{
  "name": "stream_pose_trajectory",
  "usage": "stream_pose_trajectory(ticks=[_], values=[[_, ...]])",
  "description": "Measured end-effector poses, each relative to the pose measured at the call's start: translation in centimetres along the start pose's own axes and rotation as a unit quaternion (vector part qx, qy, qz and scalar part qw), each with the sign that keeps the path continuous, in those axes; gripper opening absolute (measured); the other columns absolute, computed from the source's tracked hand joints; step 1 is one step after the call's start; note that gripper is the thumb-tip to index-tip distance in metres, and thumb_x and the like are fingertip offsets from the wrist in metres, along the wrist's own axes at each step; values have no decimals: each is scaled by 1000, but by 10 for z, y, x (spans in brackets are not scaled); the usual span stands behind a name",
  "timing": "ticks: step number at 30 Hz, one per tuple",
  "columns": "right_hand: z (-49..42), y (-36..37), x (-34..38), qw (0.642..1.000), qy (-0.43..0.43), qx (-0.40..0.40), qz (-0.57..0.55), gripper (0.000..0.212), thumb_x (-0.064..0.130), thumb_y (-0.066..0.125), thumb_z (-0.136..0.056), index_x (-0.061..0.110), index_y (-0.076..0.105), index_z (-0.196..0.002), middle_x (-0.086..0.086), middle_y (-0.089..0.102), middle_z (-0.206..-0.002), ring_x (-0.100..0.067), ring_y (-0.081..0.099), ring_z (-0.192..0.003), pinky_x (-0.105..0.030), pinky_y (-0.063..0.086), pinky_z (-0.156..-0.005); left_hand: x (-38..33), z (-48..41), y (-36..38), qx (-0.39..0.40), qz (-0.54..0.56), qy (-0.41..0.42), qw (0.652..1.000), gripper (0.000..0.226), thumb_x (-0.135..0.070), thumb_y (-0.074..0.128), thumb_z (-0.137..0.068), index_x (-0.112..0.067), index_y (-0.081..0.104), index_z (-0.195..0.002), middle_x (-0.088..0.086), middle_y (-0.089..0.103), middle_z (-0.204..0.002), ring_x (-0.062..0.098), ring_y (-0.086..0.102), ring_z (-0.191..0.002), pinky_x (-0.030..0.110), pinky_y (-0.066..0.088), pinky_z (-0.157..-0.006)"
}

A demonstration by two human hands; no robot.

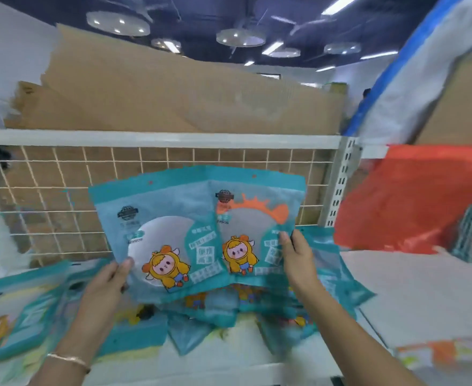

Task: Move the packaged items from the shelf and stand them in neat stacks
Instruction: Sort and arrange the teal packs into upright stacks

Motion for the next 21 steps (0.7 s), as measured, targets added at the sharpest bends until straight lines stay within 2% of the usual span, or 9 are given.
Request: stream_pose_trajectory(ticks=[2, 5, 7, 9, 13, 15, 17, 20, 21], values=[[9, -57, -8, 999, 6, -50, 15, 33, 20, 42, -100, 19, 32, -68, 4, 33, -67, -14, 32, -63, -29, 30, -62, -8, 14, 53, 56, 19, 2, 998, 26, -39, 56, -91, -16, 60, -79, 11, 50, -73, 25, 47, -71, 33, 39, -68], [29, -140, -18, 994, 29, -105, 0, 29, 15, 40, -101, 16, 43, -72, 6, 46, -67, -5, 44, -59, -17, 37, -55, -9, 42, 126, 123, 25, -11, 992, 28, -40, 55, -92, -21, 63, -74, 13, 56, -76, 23, 50, -72, 39, 41, -71], [43, -193, -24, 989, 42, -140, -2, 27, 15, 40, -100, 12, 47, -75, 4, 51, -67, 0, 48, -56, -12, 38, -50, -9, 64, 174, 164, 36, -9, 986, 29, -42, 53, -93, -17, 65, -83, 17, 64, -90, 26, 58, -83, 45, 46, -81], [55, -243, -36, 984, 57, -171, 14, 24, 16, 40, -100, 6, 52, -82, -1, 55, -73, -8, 50, -63, -16, 41, -54, -13, 91, 221, 201, 39, -17, 979, 34, -46, 53, -91, -14, 64, -90, 17, 67, -97, 33, 62, -92, 49, 47, -89], [81, -334, -52, 969, 80, -231, 24, 26, 19, 41, -100, -3, 52, -90, -9, 57, -78, -18, 52, -69, -31, 42, -64, -27, 147, 307, 247, 67, -27, 966, 29, -31, 49, -96, -11, 56, -75, 8, 52, -73, 22, 49, -71, 35, 38, -69], [96, -373, -52, 962, 80, -260, 32, 27, 18, 40, -100, 2, 49, -80, -6, 52, -72, -16, 48, -64, -23, 41, -58, -33, 171, 344, 277, 71, -28, 958, 27, -28, 49, -96, -9, 58, -80, 10, 53, -75, 21, 51, -75, 38, 42, -72], [109, -408, -54, 953, 83, -288, 43, 29, 16, 40, -101, 12, 44, -72, 0, 48, -67, -12, 45, -60, -14, 38, -51, -38, 189, 375, 301, 78, -35, 950, 25, -28, 49, -96, -8, 62, -92, 16, 59, -87, 24, 56, -83, 42, 48, -82], [120, -450, -62, 946, 99, -303, 59, 25, 19, 39, -101, 16, 48, -78, 1, 55, -75, -15, 51, -69, -24, 41, -61, -47, 209, 414, 322, 78, -40, 943, 21, -24, 47, -98, -9, 61, -92, 10, 58, -84, 20, 56, -80, 30, 48, -73], [123, -462, -65, 943, 102, -310, 59, 23, 20, 39, -101, 16, 48, -80, 1, 55, -76, -16, 52, -71, -26, 40, -61, -50, 213, 426, 329, 76, -36, 941, 22, -24, 47, -98, -9, 61, -90, 10, 57, -82, 21, 55, -78, 30, 46, -73]])
Point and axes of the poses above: each hand's wrist, its own z-axis away from the middle knuckle, its own y-axis out of the palm, x = y × z, the point moved 4 cm from there along -z, towards the middle knuckle
